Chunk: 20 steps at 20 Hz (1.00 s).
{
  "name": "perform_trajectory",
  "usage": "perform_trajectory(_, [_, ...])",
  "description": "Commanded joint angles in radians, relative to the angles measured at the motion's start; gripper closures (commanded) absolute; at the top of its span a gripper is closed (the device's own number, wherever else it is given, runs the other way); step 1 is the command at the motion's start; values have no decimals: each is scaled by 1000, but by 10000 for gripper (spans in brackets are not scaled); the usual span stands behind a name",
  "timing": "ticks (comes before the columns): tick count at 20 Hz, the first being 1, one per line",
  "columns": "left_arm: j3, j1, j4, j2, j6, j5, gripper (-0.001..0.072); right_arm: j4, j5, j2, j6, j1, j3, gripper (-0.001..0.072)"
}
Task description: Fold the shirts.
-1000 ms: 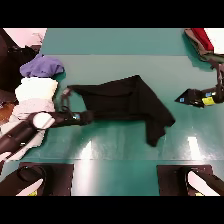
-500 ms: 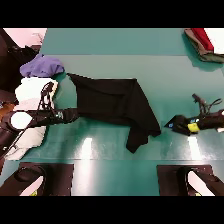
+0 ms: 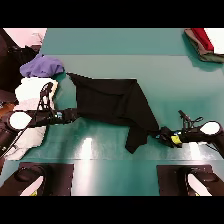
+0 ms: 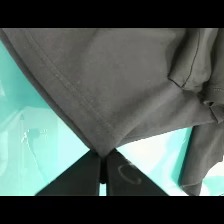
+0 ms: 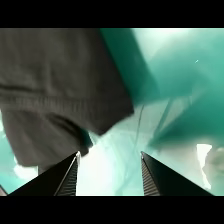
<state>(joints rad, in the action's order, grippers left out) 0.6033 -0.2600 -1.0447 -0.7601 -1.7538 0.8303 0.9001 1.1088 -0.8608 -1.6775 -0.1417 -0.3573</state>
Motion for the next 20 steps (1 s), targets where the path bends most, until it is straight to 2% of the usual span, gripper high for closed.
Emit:
perform_trajectory(1, [1, 1, 2, 1, 0, 4, 682, -47, -136, -52, -34, -66, 13, 273])
perform_trajectory(8, [1, 1, 1, 1, 1, 26, 682, -8, -175, -74, -35, -67, -48, 280])
perform_trajectory(9, [1, 1, 1, 1, 1, 27, 682, -8, -167, -79, -35, -68, -46, 357])
perform_trajectory(10, [1, 1, 2, 1, 1, 27, 682, -11, -159, -93, -30, -70, -46, 516])
perform_trajectory(11, [1, 1, 2, 1, 1, 27, 682, -11, -155, -105, -25, -76, -47, 553])
perform_trajectory(12, [1, 1, 2, 1, 1, 31, 682, -13, -152, -111, -2, -86, -48, 672])
perform_trajectory(13, [1, 1, 2, 1, 1, 41, 682, -18, -136, -105, 3, -94, -51, 695])
perform_trajectory(15, [14, 1, 4, 1, 3, 60, 683, -6, -64, -61, 3, -97, -89, 696])
perform_trajectory(17, [100, 1, -4, 1, 53, 89, 683, -6, 9, 16, 3, -97, -183, 696])
perform_trajectory(20, [365, 12, -59, 1, 93, 106, 683, -9, 35, 105, 3, -16, -385, 697])
